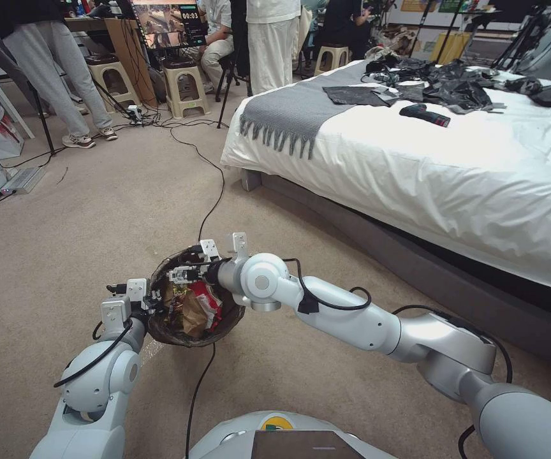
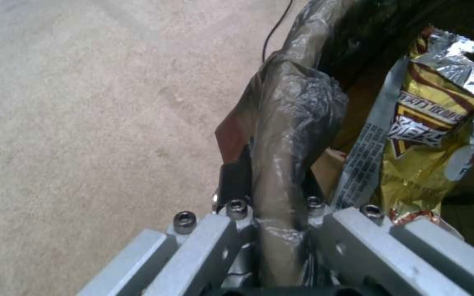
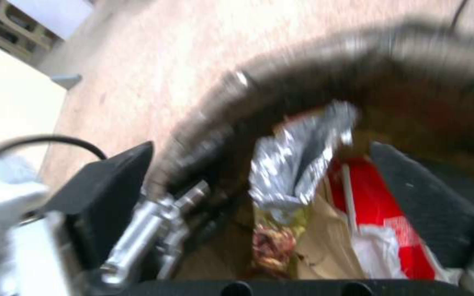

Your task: Pick up the trash bin, then pick up the garbage from the floor and place it into the trash bin.

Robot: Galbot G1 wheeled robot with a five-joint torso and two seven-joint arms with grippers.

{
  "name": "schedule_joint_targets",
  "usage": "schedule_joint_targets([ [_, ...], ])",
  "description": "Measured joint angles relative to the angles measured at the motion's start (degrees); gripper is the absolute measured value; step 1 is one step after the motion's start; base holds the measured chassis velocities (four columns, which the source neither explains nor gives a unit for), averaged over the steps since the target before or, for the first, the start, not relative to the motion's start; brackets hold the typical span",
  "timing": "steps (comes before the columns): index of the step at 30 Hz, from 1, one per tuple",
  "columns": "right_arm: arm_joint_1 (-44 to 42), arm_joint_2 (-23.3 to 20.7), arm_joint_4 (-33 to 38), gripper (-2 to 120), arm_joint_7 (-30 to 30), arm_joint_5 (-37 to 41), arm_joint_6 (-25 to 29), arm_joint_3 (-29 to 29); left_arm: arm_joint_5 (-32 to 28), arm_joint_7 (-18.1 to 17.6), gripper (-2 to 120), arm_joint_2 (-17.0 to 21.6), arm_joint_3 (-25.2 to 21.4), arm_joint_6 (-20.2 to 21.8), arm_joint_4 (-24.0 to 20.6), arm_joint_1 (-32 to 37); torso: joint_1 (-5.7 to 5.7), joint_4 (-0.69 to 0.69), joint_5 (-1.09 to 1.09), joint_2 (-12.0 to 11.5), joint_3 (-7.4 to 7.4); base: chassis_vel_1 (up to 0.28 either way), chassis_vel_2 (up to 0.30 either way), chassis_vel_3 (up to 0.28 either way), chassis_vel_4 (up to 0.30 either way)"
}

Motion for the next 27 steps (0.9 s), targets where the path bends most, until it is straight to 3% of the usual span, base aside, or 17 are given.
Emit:
schedule_joint_targets([
  [8,0.35,-4.35,5.66,100,0.54,-1.01,0.32,5.05,-0.26,-0.07,0,0.16,0.02,0.0,-0.29,-0.08,0.0,0.0,0.01,0.0,0.0,0.0,0.0,0.0,0.0],
  [12,0.16,-9.88,8.98,100,0.42,-3.35,0.69,10.49,-0.38,-0.14,0,0.13,0.33,0.0,-0.65,-0.2,0.0,-0.01,0.02,0.0,0.0,0.0,0.0,0.0,0.0],
  [13,-0.04,-12.81,10.44,100,-0.04,-6.24,1.86,12.86,-0.65,-0.25,0,0.2,0.39,0.01,-1.0,-0.19,0.0,-0.01,0.02,0.0,0.0,0.0,0.0,0.0,0.0],
  [18,-3.77,-17.13,12.47,100,-1.24,-14.89,4.17,18.66,-1.34,-0.66,0,0.48,0.32,0.01,-1.69,-0.03,0.0,-0.01,0.02,0.0,0.0,0.0,0.0,0.0,0.0],
  [21,-9.74,-20.33,14.07,100,-3.41,-25.46,7.36,25.34,-1.98,-1.05,0,0.83,0.02,0.01,-2.07,0.22,0.0,-0.02,0.02,0.0,0.0,0.0,0.0,0.0,0.0],
  [22,-9.74,-20.33,14.07,100,-3.41,-25.46,7.36,25.34,-1.98,-1.05,0,0.83,0.02,0.01,-2.07,0.22,0.0,-0.02,0.02,0.0,0.0,0.0,0.0,0.0,0.0],
  [27,-21.58,-21.5,14.67,100,-8.31,-37.38,11.06,39.57,-2.52,-1.06,0,0.85,0.02,0.01,-2.75,0.41,0.0,-0.01,0.0,0.0,-0.01,0.0,0.0,0.0,0.0],
])
